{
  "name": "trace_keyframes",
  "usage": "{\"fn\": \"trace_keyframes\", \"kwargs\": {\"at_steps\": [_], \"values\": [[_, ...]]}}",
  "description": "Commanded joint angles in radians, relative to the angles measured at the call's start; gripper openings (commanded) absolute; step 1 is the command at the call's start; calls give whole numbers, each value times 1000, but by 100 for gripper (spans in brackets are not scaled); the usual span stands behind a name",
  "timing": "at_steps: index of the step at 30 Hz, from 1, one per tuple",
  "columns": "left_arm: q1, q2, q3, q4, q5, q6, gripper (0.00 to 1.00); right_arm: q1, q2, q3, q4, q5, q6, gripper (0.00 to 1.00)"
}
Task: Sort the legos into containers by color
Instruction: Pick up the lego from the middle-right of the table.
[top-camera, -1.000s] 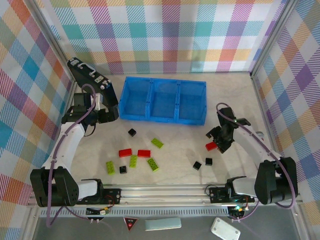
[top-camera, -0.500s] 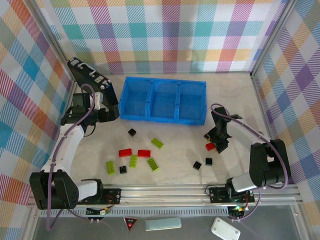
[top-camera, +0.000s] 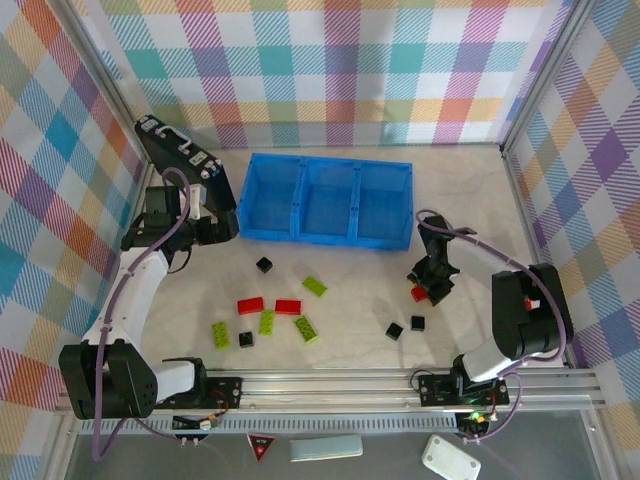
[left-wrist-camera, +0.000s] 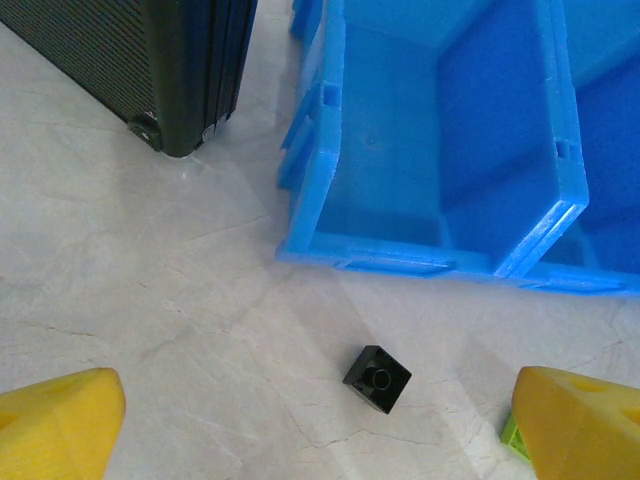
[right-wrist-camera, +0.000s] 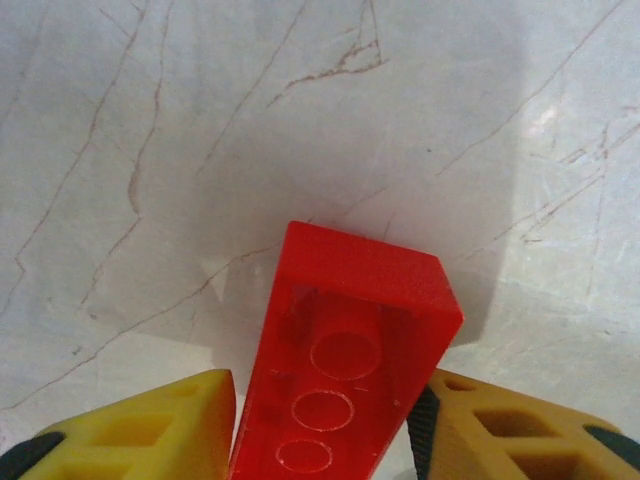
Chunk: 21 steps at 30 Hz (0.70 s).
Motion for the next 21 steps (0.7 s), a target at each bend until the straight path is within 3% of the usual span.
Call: {"fn": "trace_keyframes", "kwargs": {"at_steps": [1,4,14,21], "values": [[10,-24,-15,10,8,16,99,10,3,21,-10,15,-4,46],[10,-27,-16,10,3,17,99,13,-6,19,-13,22,-6,40],[10,-28,-14,5,-13,17,99,23,-48,33,-49,63,-39,40],[10,-28,-15,3,-17,16,99,23,-95,57,-99,142,-146,40]]}}
